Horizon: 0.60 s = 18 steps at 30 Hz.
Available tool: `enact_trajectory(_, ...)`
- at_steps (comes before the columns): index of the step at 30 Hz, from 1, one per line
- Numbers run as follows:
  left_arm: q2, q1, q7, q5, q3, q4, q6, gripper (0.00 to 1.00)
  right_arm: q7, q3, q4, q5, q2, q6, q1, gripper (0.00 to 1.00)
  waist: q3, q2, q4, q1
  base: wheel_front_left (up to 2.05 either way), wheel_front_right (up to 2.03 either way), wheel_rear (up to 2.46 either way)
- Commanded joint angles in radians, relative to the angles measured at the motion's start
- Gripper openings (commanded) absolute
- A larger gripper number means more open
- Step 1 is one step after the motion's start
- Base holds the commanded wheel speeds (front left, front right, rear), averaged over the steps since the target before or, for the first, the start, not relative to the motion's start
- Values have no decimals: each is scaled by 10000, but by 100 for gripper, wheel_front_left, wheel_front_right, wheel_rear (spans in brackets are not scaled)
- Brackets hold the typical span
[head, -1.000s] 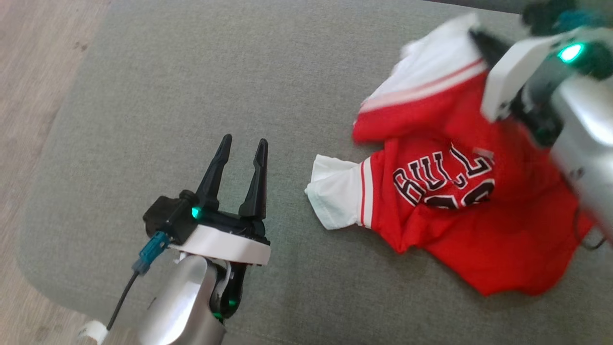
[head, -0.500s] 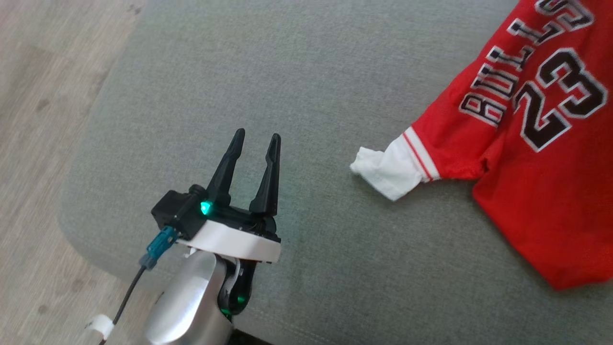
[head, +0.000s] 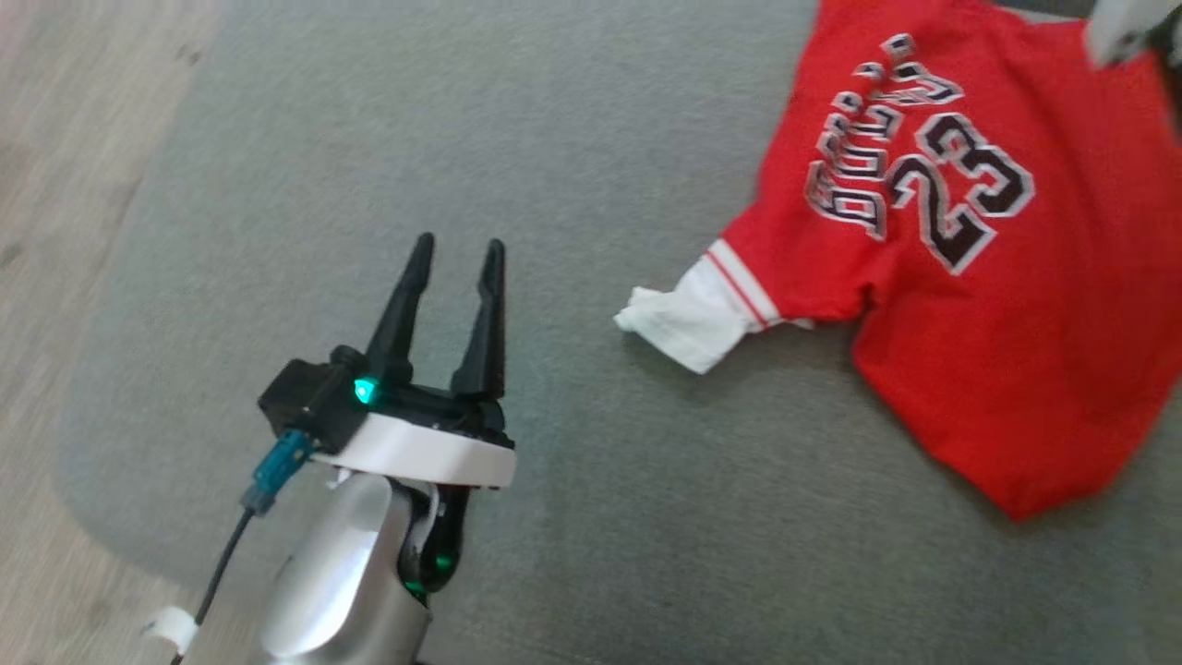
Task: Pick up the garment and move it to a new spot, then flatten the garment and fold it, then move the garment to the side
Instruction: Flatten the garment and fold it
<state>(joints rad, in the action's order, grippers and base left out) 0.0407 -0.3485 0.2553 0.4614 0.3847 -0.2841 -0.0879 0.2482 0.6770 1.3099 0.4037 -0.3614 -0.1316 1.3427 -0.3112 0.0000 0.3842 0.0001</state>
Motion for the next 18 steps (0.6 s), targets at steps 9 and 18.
enact_trajectory(9,95,171,65,-563,-1305,214,-21,100,132,-2328,-2416,-210,786,9,-2427,100,1248,0,-1693,-1,0,0,0)
enact_trajectory(18,95,984,65,-1003,-2278,247,-121,100,134,-4756,-5368,-1674,2244,9,-6422,100,2176,0,-3015,-1,0,0,0)
